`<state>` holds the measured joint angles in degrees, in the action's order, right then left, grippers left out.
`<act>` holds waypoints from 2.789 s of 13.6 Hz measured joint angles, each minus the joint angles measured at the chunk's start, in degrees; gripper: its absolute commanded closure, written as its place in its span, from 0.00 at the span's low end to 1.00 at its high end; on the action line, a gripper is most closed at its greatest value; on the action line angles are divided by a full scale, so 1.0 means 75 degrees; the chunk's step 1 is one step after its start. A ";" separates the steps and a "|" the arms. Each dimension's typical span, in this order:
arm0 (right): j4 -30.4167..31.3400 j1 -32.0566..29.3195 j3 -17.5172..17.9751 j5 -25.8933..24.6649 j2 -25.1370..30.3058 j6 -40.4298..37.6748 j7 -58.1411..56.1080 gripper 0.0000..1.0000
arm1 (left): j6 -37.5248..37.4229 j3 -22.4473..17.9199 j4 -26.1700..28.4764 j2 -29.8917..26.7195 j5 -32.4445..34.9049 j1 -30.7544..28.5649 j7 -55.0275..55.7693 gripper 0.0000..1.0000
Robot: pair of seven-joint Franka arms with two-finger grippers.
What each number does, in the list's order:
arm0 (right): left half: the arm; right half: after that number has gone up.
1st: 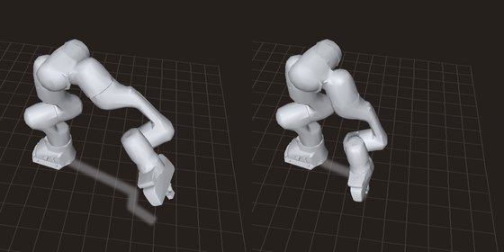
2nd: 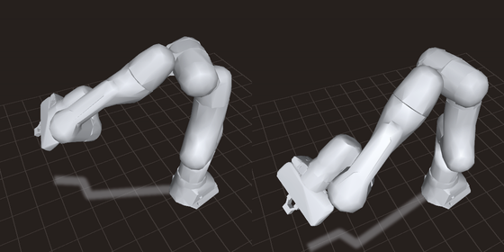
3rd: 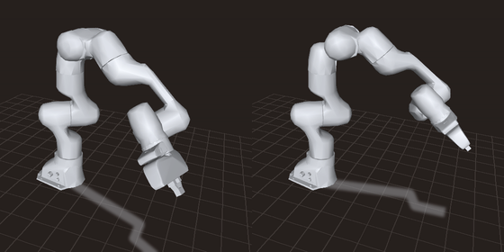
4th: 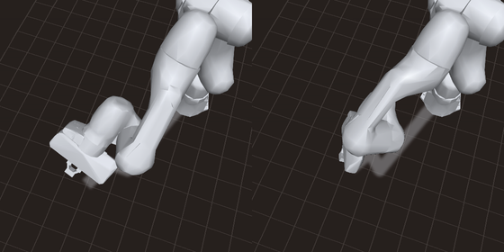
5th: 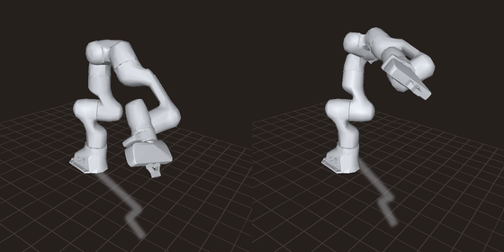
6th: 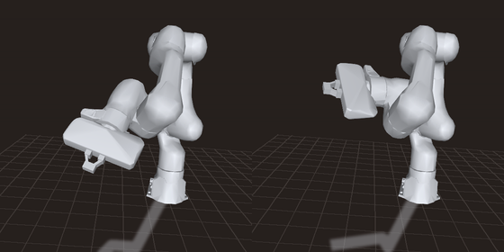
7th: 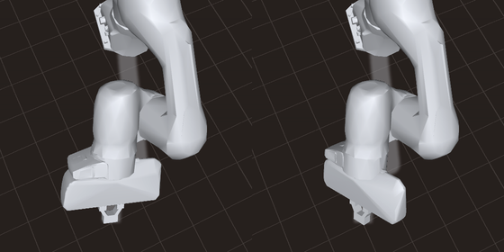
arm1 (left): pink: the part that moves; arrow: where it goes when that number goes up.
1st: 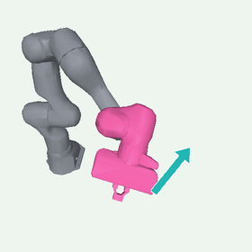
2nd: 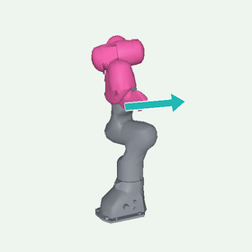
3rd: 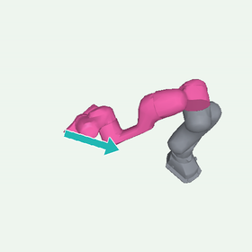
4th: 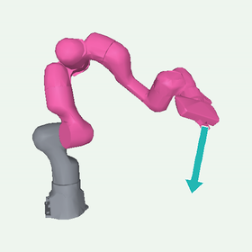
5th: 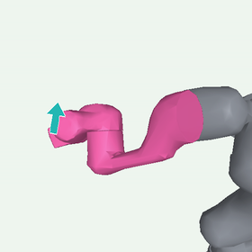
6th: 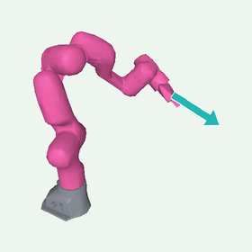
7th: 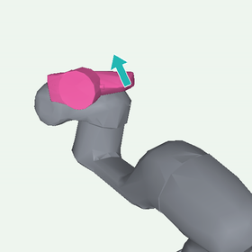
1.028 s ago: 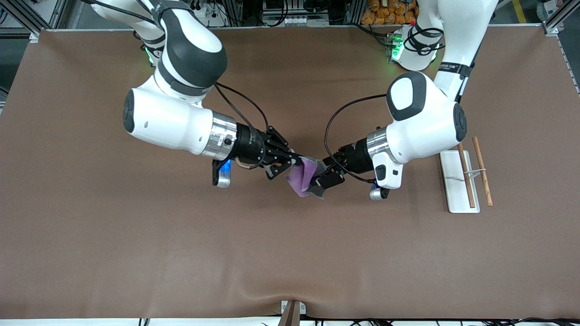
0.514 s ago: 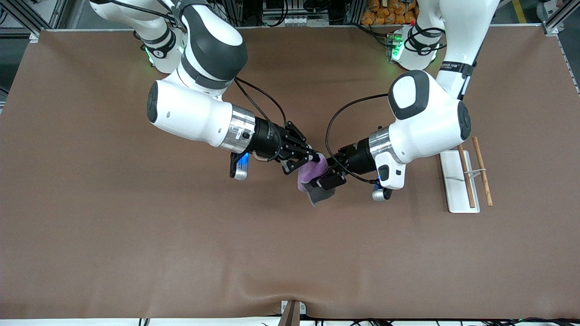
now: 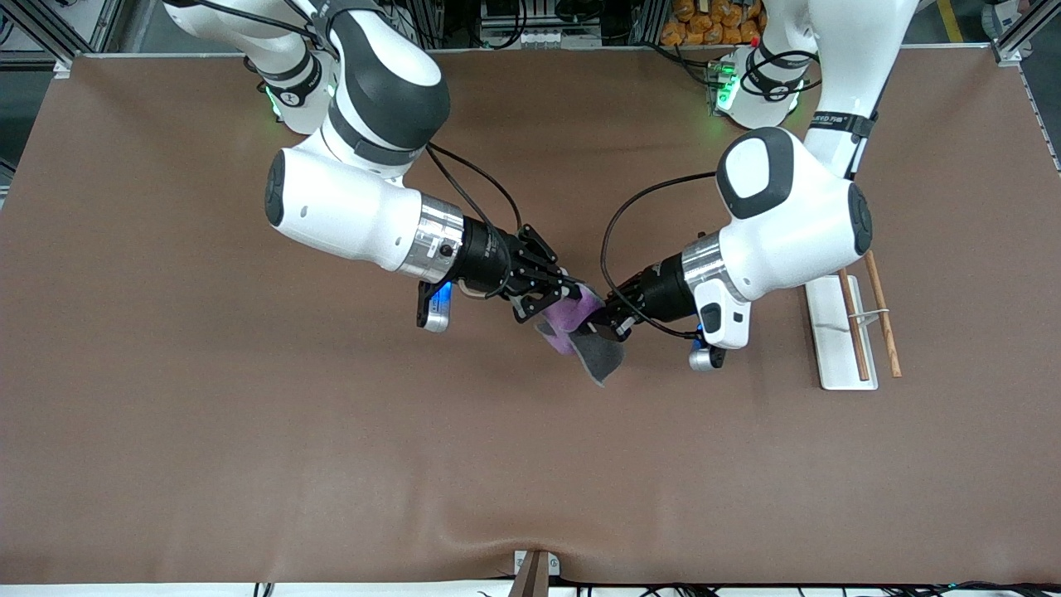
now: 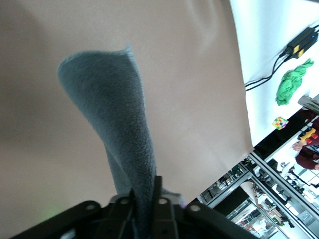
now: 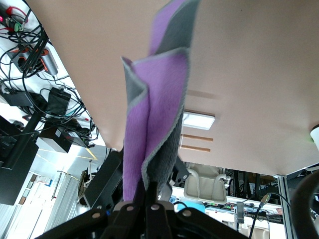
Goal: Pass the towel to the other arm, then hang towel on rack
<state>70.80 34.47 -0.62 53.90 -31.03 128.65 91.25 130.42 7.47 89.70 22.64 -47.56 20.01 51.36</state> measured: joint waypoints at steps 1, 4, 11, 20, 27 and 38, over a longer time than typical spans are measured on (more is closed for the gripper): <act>-0.0002 -0.0011 -0.0008 0.0001 0.0001 0.0000 0.0000 0.01 | -0.0115 -0.0005 -0.0030 -0.0036 0.0106 -0.0134 -0.0090 1.00; -0.0001 -0.0076 -0.0068 -0.0003 0.0001 -0.0045 0.0003 0.00 | -0.1378 -0.0035 -0.0066 -0.0144 0.0515 -0.0945 -0.1103 1.00; -0.0053 -0.1264 -0.0212 -0.1990 0.0086 -0.2772 -0.2007 0.00 | -0.3922 -0.0079 0.0089 -0.0021 0.2031 -0.3102 -0.5180 1.00; -0.0820 -0.3684 -0.0385 -0.4960 0.0667 -0.5888 -0.9108 0.00 | -0.5034 -0.0081 0.0127 0.0709 0.2217 -0.4717 -0.8446 1.00; -0.0844 -0.5116 -0.0435 -0.7185 0.1430 -0.6447 -1.4204 0.00 | -0.5122 -0.0081 -0.0082 0.0996 0.2859 -0.5457 -0.9619 1.00; 0.2874 -0.4187 -0.0265 -0.7432 0.4009 -0.4576 -1.2788 0.00 | -0.5345 -0.0084 -0.0187 0.1347 0.2899 -0.6494 -1.2110 0.97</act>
<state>92.35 3.06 -2.62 -1.84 -0.96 94.33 -4.66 90.34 6.84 88.29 32.75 -25.81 -28.69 -39.46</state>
